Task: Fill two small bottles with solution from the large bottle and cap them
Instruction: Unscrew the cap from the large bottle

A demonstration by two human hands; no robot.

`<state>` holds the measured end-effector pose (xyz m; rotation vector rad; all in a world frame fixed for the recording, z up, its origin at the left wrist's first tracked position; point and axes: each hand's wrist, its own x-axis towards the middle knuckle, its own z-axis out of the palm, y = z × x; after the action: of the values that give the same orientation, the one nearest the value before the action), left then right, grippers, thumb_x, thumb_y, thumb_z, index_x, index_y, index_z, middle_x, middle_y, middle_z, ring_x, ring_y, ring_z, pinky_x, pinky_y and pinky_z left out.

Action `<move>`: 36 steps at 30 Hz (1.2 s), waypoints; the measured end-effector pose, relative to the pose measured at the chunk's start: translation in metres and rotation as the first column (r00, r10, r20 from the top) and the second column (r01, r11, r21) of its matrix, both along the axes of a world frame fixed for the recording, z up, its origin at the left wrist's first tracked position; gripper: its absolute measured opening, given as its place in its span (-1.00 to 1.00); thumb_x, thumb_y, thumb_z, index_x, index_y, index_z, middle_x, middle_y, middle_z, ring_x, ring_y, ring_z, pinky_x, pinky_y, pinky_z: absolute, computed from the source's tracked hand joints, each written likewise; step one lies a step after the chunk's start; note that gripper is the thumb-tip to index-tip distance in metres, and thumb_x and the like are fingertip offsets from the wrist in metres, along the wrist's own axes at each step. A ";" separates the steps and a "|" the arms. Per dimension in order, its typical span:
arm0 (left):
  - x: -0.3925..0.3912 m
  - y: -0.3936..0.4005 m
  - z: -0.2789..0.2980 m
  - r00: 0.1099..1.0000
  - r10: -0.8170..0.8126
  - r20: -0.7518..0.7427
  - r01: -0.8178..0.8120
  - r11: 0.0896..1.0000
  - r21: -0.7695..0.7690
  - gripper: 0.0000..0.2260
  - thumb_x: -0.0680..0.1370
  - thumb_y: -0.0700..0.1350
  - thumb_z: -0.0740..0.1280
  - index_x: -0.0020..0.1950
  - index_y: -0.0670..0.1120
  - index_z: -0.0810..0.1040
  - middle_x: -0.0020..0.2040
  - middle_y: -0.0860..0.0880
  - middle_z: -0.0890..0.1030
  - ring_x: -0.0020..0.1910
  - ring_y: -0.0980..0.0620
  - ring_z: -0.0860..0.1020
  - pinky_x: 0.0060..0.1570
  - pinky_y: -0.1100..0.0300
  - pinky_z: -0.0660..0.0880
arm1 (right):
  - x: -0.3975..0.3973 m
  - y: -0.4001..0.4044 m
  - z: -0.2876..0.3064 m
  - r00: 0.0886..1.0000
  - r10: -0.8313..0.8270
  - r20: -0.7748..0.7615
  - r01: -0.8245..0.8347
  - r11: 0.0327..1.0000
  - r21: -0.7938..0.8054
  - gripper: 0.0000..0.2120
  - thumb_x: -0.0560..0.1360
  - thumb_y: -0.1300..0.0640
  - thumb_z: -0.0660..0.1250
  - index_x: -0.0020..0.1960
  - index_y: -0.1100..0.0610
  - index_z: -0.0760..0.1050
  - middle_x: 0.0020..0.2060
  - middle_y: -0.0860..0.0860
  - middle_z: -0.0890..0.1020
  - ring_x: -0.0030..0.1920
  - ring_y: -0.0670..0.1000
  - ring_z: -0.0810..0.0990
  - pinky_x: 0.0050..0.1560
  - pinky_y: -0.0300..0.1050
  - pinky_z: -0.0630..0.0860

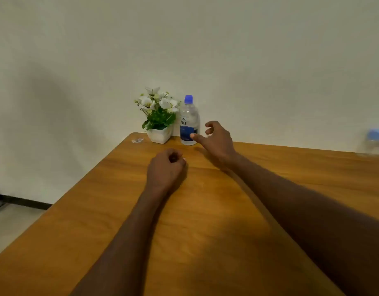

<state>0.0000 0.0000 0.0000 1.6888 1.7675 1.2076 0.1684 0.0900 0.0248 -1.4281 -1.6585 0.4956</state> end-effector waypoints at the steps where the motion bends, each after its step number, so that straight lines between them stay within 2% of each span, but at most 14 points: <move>1: 0.000 0.001 -0.001 1.000 -0.002 0.003 0.002 1.000 0.003 -0.74 0.59 0.01 0.41 0.28 0.03 0.64 0.16 0.09 0.66 0.11 0.15 0.55 0.07 0.22 0.44 | -0.006 0.006 0.001 1.000 0.006 -0.007 -0.006 1.000 -0.012 -0.24 0.42 -0.30 0.52 0.46 0.06 0.38 0.30 0.04 0.59 0.18 -0.02 0.58 -0.04 -0.18 0.45; 4: 0.001 0.002 -0.003 1.000 0.006 -0.003 -0.006 1.000 0.004 -0.75 0.59 0.00 0.41 0.26 0.04 0.64 0.12 0.11 0.65 0.09 0.16 0.55 0.08 0.21 0.44 | -0.021 0.021 0.001 1.000 0.002 0.019 -0.001 0.999 -0.046 -0.21 0.39 -0.27 0.55 0.44 0.08 0.37 0.32 0.04 0.59 0.13 -0.03 0.56 -0.14 -0.24 0.43; 8: 0.000 0.004 -0.005 1.000 0.019 -0.023 -0.018 0.999 0.030 -0.78 0.59 0.01 0.41 0.22 0.04 0.65 0.08 0.14 0.64 0.06 0.18 0.54 0.05 0.21 0.44 | -0.034 0.035 -0.007 0.999 -0.005 0.050 0.007 0.999 -0.032 -0.29 0.40 -0.22 0.57 0.38 0.07 0.38 0.27 0.02 0.62 0.07 -0.05 0.58 -0.03 -0.13 0.55; 15: 0.002 0.004 -0.003 0.999 0.021 -0.030 -0.020 1.000 0.022 -0.78 0.58 0.01 0.41 0.21 0.03 0.66 0.12 0.10 0.67 0.11 0.14 0.57 0.19 0.09 0.53 | -0.037 0.038 -0.013 0.994 -0.107 0.030 0.106 0.994 0.034 -0.33 0.36 -0.28 0.56 0.31 0.02 0.45 0.16 -0.02 0.67 0.02 -0.03 0.65 -0.05 -0.06 0.62; 20: 0.002 0.004 -0.001 0.999 0.025 -0.039 -0.025 1.000 0.012 -0.77 0.57 0.02 0.41 0.21 0.03 0.66 0.13 0.09 0.67 0.11 0.13 0.57 0.22 0.05 0.54 | -0.032 0.030 -0.014 0.995 -0.102 -0.009 0.102 0.994 0.028 -0.31 0.34 -0.26 0.58 0.33 0.02 0.44 0.20 -0.02 0.66 0.06 -0.04 0.64 -0.04 -0.11 0.62; 25: 0.002 0.004 -0.001 0.999 0.019 -0.040 -0.019 1.000 -0.010 -0.77 0.58 0.03 0.41 0.22 0.05 0.65 0.14 0.09 0.65 0.12 0.12 0.56 0.23 0.03 0.54 | -0.017 0.013 -0.015 0.996 -0.083 -0.033 0.084 0.996 0.041 -0.32 0.32 -0.27 0.58 0.30 0.01 0.46 0.16 -0.04 0.67 0.00 -0.08 0.64 -0.09 -0.17 0.60; 28: 0.003 0.003 0.000 1.000 0.027 -0.016 -0.027 1.000 0.000 -0.78 0.58 0.03 0.42 0.21 0.05 0.65 0.13 0.09 0.66 0.12 0.11 0.57 0.20 0.06 0.54 | -0.010 -0.001 -0.015 0.997 -0.070 -0.043 0.073 0.996 0.056 -0.33 0.34 -0.23 0.59 0.31 0.03 0.47 0.16 -0.03 0.67 0.01 -0.08 0.65 -0.07 -0.19 0.61; 32: 0.005 0.002 0.002 0.998 0.033 0.062 -0.035 0.999 0.030 -0.76 0.59 -0.01 0.42 0.25 0.00 0.65 0.12 0.07 0.66 0.11 0.12 0.57 0.11 0.20 0.49 | -0.004 -0.024 -0.010 0.996 -0.067 -0.056 0.071 0.995 0.067 -0.33 0.38 -0.17 0.59 0.37 0.06 0.46 0.21 -0.01 0.66 0.06 -0.08 0.62 -0.02 -0.22 0.59; 36: 0.006 -0.004 0.007 0.985 0.039 0.170 -0.055 0.994 0.090 -0.78 0.60 -0.08 0.42 0.23 -0.04 0.67 0.08 0.07 0.66 0.11 0.12 0.59 0.13 0.21 0.51 | 0.005 -0.057 -0.006 0.995 -0.039 -0.092 0.046 0.997 0.068 -0.32 0.38 -0.16 0.60 0.38 0.06 0.45 0.22 -0.02 0.65 0.07 -0.10 0.61 -0.10 -0.35 0.50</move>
<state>0.0059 -0.0036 0.0068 1.5528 1.6812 1.4313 0.1733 0.0332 0.0189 -1.3669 -1.5553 0.4669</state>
